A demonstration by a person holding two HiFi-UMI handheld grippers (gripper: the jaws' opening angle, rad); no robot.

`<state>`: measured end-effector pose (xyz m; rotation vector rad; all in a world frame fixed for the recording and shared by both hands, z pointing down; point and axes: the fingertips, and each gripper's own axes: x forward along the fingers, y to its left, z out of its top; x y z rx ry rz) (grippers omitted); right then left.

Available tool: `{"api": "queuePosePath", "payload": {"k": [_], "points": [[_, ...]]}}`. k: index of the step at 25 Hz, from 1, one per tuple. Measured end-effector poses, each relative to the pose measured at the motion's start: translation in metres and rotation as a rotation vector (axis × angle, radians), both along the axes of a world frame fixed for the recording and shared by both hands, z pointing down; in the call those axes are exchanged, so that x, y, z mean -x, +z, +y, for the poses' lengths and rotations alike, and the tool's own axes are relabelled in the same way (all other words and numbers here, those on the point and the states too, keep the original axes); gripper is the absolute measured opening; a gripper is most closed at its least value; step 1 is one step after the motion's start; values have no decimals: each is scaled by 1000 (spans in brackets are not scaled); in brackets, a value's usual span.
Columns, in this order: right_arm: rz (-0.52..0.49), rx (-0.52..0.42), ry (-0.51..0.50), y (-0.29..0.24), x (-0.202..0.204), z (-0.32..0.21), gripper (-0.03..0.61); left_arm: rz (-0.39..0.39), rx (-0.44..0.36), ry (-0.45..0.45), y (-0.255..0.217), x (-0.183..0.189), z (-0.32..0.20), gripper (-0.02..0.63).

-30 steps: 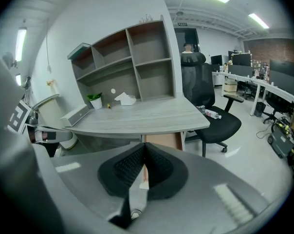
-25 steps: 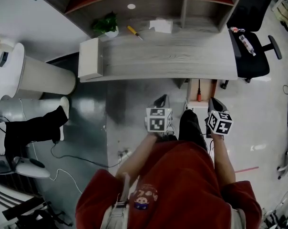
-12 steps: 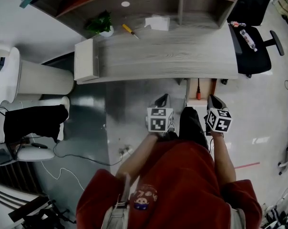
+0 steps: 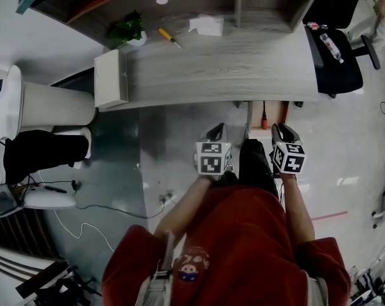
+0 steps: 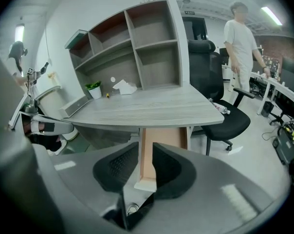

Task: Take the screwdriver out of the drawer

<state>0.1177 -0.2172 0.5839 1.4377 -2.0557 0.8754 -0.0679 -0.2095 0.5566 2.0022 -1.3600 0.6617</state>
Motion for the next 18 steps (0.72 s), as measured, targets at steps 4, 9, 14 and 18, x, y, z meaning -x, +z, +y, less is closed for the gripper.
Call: {"api": "queuePosePath", "payload": {"k": [4,9,14,18], "points": [[1,1,6,4,0,-1,128,2,1,5,2,-2,0,-2],[6,14,11,9,-1,1,169,6,6,11,4,-5,2,-2],[10,32,2,16,2,3,169,7,13,11,8,-4,3,-2],[14,49,1,23,2,3,169,4,29,7,15,-2,4,-2]]}}
